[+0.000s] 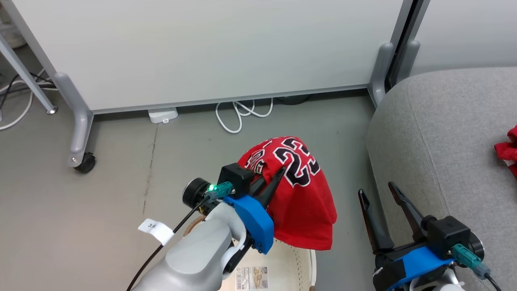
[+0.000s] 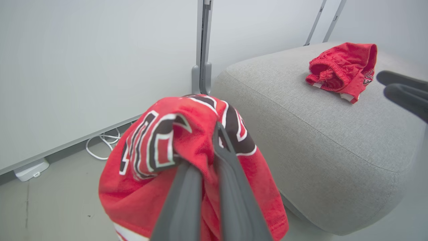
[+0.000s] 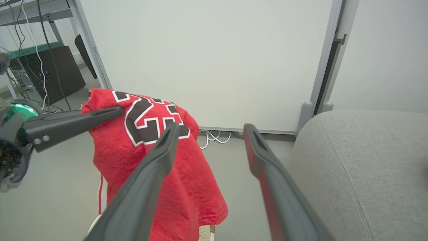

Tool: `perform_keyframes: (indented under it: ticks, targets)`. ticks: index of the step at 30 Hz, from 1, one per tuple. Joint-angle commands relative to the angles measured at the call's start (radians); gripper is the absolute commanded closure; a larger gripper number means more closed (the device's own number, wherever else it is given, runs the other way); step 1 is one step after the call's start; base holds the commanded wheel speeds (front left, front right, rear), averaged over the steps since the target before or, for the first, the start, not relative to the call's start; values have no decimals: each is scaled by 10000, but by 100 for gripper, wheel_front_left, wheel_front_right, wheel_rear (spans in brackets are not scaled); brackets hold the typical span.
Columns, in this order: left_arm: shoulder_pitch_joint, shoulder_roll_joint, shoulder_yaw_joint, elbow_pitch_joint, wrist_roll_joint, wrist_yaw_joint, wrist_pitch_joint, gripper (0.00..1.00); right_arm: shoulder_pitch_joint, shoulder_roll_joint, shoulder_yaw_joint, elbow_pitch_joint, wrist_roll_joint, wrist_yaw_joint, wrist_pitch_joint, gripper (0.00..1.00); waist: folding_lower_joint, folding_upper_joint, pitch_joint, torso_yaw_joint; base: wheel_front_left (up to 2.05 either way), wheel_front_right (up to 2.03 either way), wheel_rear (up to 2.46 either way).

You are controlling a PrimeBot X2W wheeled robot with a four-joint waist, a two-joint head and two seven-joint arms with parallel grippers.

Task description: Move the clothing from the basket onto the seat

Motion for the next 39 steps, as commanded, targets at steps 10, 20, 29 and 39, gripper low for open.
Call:
perform_keyframes:
  ticks: [10, 20, 29, 39]
  targets:
    - [-994, -2, -806, -759, -754, 234, -40, 100, 368, -2, 160, 43, 125, 5, 206, 0, 2, -1, -539, 12, 0, 0, 0]
    - [-1711, -4, -1544, -1184, -1409, 560, 2, 100, 464, -2, 250, 30, 144, 5, 356, 0, 2, -1, -767, 48, 0, 0, 0]
    - [-1992, -4, -2005, -1303, -1851, 774, -27, 100, 466, -2, 330, 34, 177, 5, 411, 0, 2, -1, -850, 70, 0, 0, 0]
    - [-2041, -4, -2280, -1285, -2139, 864, -51, 100, 340, -2, 372, 122, 227, 5, 488, 0, 2, -1, -765, 32, 0, 0, 0]
